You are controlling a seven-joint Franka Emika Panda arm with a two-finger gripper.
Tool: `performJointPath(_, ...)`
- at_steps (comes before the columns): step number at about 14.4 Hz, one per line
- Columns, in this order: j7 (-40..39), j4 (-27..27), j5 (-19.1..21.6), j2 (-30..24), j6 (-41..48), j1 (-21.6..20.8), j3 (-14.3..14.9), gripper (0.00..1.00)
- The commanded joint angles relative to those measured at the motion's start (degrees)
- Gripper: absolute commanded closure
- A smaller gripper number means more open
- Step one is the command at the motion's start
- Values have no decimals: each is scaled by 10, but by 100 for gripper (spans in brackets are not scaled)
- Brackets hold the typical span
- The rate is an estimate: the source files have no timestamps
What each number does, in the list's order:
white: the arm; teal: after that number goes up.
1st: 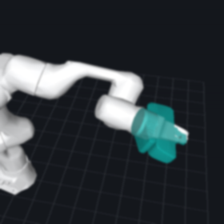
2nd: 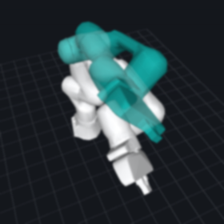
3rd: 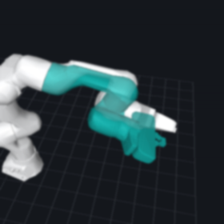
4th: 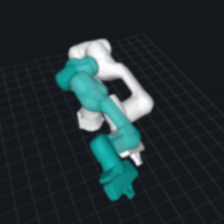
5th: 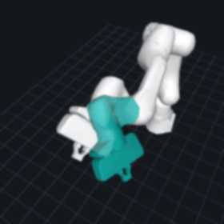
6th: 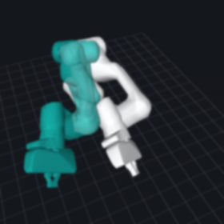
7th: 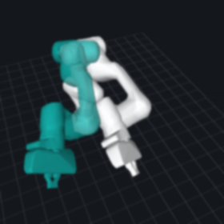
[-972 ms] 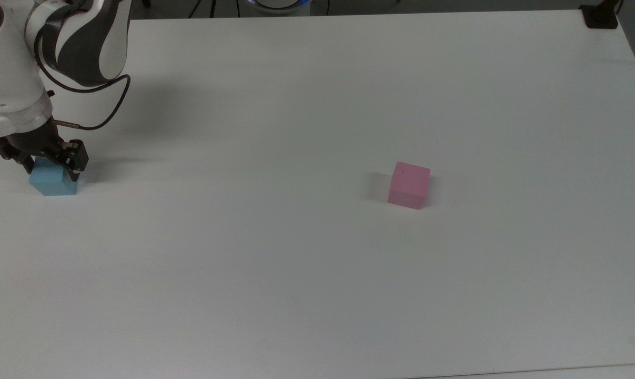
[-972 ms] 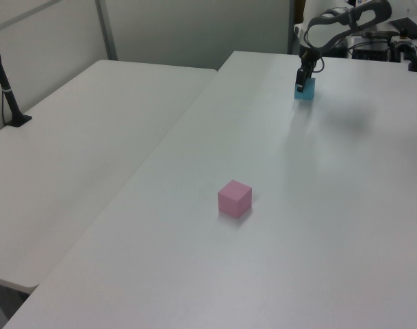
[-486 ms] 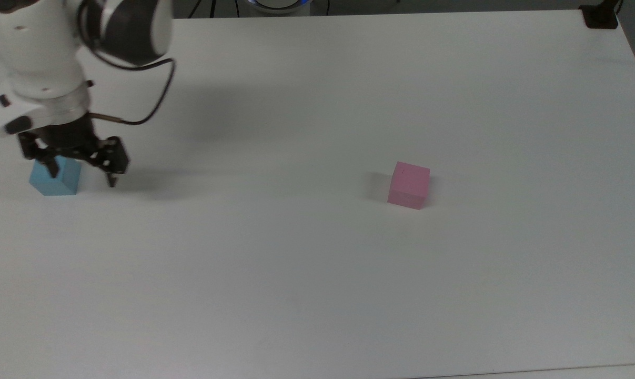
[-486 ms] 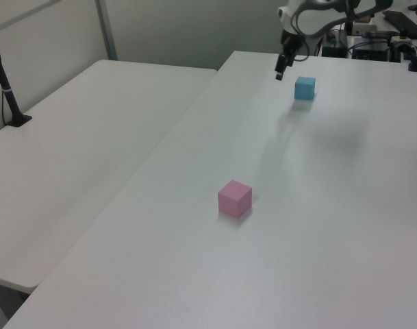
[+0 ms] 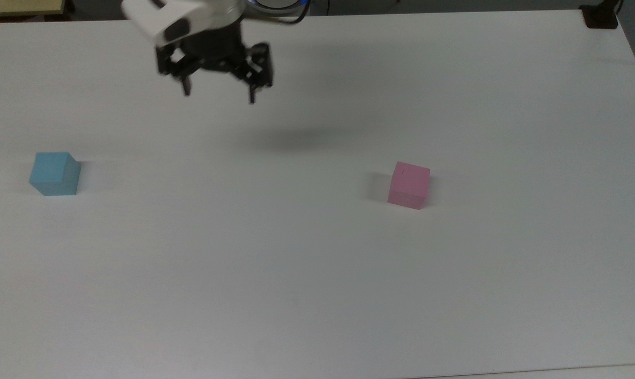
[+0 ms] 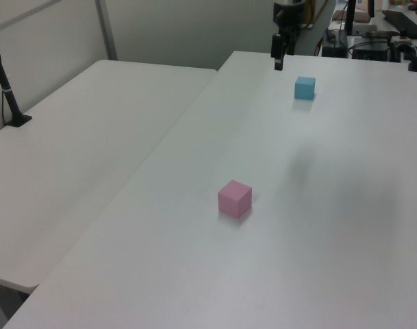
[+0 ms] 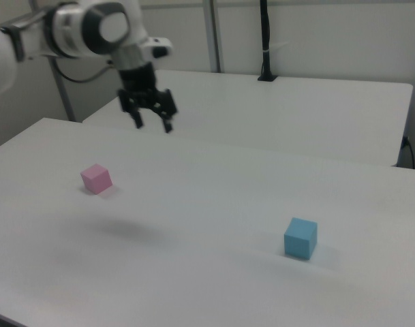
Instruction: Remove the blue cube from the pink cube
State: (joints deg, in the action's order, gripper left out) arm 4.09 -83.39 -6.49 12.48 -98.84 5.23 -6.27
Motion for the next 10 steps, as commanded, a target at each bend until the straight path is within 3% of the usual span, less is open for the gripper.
performJointPath(1,14,-58,35,-85,31,-53,27,0)
performJointPath(3,18,-77,36,-114,52,-73,33,0)
performJointPath(10,30,-77,37,-117,59,-71,41,0)
